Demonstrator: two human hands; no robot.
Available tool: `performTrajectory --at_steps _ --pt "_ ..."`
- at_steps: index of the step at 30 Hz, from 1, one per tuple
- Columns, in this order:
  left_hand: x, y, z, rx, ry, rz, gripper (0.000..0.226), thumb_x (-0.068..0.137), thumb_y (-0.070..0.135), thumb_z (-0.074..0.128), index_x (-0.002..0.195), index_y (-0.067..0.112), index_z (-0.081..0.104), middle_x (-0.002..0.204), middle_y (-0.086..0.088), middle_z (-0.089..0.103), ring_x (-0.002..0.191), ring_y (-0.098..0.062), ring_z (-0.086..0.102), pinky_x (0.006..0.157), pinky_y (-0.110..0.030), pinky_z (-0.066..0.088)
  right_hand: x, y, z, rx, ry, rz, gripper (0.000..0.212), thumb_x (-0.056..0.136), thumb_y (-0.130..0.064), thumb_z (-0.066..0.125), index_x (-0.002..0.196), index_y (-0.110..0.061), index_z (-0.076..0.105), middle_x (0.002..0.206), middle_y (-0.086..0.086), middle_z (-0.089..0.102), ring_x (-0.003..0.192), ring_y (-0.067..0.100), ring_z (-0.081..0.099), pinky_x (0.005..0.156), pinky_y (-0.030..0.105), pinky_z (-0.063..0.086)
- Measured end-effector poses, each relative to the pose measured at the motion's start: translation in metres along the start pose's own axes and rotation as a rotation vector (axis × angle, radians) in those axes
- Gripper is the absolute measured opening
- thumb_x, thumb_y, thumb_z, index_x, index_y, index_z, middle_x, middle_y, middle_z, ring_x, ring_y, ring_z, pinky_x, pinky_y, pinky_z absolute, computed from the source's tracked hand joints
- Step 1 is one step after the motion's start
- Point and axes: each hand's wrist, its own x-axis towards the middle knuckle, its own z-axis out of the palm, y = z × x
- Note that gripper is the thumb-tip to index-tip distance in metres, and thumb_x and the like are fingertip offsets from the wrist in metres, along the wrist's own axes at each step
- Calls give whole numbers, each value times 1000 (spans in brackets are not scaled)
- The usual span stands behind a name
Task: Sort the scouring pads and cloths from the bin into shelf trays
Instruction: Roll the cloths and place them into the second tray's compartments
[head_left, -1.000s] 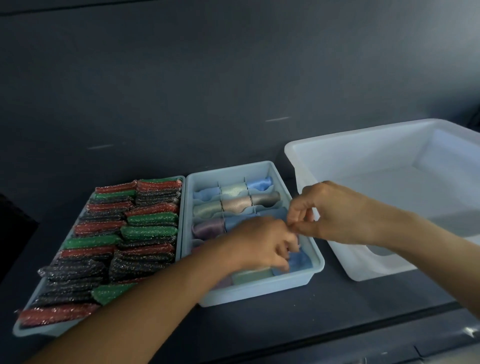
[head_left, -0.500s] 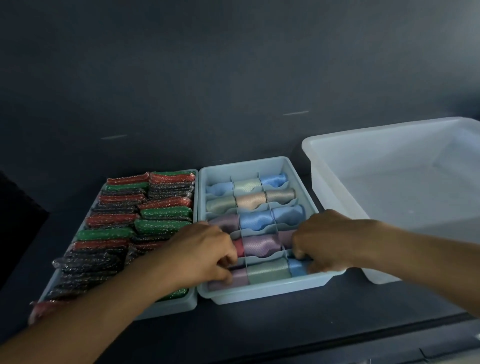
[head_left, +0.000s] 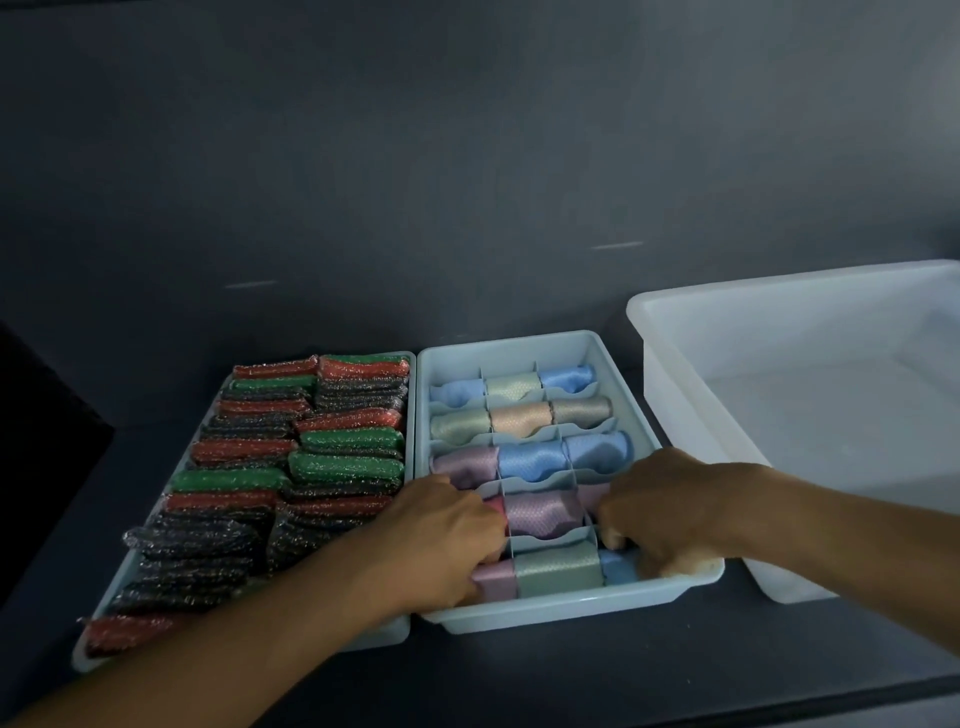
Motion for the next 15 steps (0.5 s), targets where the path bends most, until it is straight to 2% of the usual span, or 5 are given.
performTrajectory --at_steps 2,4,8,12,15 --pt "-2 -12 -10 -249 58 -93 15 86 38 69 92 25 70 80 17 66 71 4 57 69 -14 41 -11 10 -13 256 1 32 10 83 -27 60 78 -19 64 73 -6 67 52 16 61 66 30 55" --pt "1 -30 -21 -318 249 -170 16 87 41 68 99 33 73 90 21 71 77 10 61 77 -9 40 -18 26 -28 503 199 98 15 84 -28 63 71 -20 66 75 -7 71 46 12 60 56 22 50" --pt "23 -54 -18 -54 266 -221 17 90 37 64 104 32 70 99 16 69 94 -9 60 100 -30 38 6 38 -36 170 577 254 10 83 -23 55 73 -24 55 79 -7 53 78 21 56 63 27 37" --pt "40 -58 -5 118 166 -186 19 84 42 67 93 25 64 92 10 64 84 -14 52 82 -29 29 32 37 -21 48 416 243 23 89 -25 51 111 -26 59 105 5 61 98 27 59 73 29 37" --pt "46 -58 -3 166 149 -144 20 83 39 67 80 25 54 81 9 59 81 -18 53 80 -29 27 43 42 -15 -36 406 213 21 89 -28 53 110 -28 57 106 -2 62 107 23 57 86 31 36"
